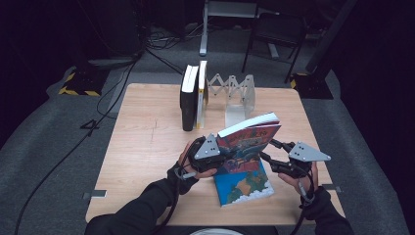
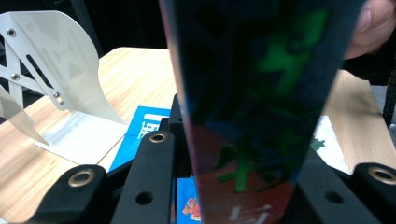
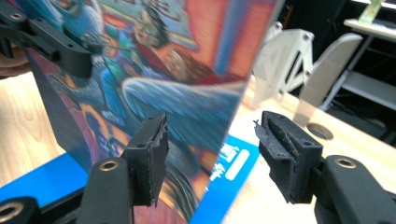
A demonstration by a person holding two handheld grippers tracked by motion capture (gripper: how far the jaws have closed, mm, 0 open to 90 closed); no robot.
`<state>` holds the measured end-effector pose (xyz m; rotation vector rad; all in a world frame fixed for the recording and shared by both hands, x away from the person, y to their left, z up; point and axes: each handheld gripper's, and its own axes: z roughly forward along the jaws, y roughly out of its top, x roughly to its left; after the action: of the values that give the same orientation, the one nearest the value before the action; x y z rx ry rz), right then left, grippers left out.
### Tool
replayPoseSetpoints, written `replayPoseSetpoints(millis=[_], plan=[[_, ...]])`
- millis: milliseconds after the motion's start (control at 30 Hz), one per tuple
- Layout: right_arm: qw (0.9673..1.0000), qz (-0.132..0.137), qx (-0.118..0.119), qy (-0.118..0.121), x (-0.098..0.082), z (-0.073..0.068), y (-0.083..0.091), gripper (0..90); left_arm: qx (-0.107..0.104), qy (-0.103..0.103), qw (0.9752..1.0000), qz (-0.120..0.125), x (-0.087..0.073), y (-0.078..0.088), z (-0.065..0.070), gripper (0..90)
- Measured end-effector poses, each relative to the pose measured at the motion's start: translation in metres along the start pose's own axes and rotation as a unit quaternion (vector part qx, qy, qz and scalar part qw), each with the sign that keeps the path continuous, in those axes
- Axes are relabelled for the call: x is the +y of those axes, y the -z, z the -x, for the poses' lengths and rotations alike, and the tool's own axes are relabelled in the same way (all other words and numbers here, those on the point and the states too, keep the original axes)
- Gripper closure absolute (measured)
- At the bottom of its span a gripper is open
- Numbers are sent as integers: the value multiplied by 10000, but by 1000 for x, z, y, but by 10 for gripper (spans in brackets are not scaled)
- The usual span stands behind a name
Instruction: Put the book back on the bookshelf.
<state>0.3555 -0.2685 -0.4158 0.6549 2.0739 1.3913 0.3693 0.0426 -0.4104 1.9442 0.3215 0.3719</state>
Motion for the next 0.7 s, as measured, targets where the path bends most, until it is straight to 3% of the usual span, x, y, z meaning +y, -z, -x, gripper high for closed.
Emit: replayPoseSetpoints(millis=[100,167,200,267,300,333,433,700], plan=[[9998,-80,-111,-174,-4,6,4,414,-5,8,10000,-2,1,-2,-5,729],[9985,-370,-242,-325,-6,10,3,404,10,49,10000,55,1,-3,-8,734],[9985,-370,-242,-325,-6,10,3,404,10,49,10000,55,1,-3,-8,735],[9945,-803,-369,-558,-11,14,-2,387,42,93,9999,82,2,-7,-12,735],[9918,-1087,-294,-602,-14,16,-5,371,24,162,9998,95,2,-8,-14,735],[9918,-1087,-294,-602,-14,16,-5,371,24,162,9998,95,2,-8,-14,735],[9864,-1526,-210,-574,-25,18,-8,361,96,128,9999,34,8,-14,-20,736],[9853,-1521,-321,-703,-29,23,-1,365,302,47,9995,-14,21,-26,-26,738]])
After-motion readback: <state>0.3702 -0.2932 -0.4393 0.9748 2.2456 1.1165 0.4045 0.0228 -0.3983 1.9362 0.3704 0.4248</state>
